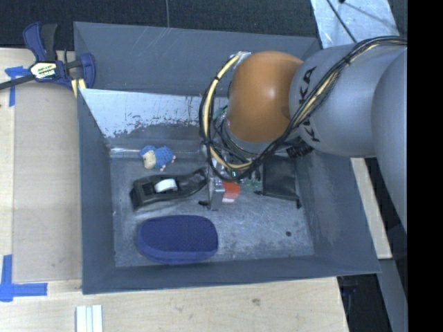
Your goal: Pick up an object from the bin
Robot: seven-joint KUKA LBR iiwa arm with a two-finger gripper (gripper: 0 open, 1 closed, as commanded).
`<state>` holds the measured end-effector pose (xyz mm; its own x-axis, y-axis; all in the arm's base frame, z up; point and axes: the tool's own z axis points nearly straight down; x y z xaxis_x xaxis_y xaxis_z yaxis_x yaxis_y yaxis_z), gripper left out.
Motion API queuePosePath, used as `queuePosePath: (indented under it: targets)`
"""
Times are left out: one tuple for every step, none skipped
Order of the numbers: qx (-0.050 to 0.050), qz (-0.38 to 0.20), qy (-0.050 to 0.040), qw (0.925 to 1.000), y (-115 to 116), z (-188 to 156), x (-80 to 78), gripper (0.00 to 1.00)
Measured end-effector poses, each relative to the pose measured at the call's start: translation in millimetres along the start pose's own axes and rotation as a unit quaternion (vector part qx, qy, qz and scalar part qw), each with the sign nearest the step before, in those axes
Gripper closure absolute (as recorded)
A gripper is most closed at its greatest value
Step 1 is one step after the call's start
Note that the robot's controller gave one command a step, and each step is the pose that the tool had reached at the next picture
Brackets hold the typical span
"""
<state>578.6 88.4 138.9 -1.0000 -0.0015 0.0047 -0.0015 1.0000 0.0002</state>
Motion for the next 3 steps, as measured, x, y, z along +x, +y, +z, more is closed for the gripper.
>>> queuePosePath:
  targets:
    - [-0.001,0.049,-0.0085,0.9988,5,67,-1.4,0.00]
    - [0.000,0.050,-0.0123,0.9987,3,63,-4.2,1.00]
    - [0.000,0.035,-0.0043,0.9994,20,-57,7.4,1.00]
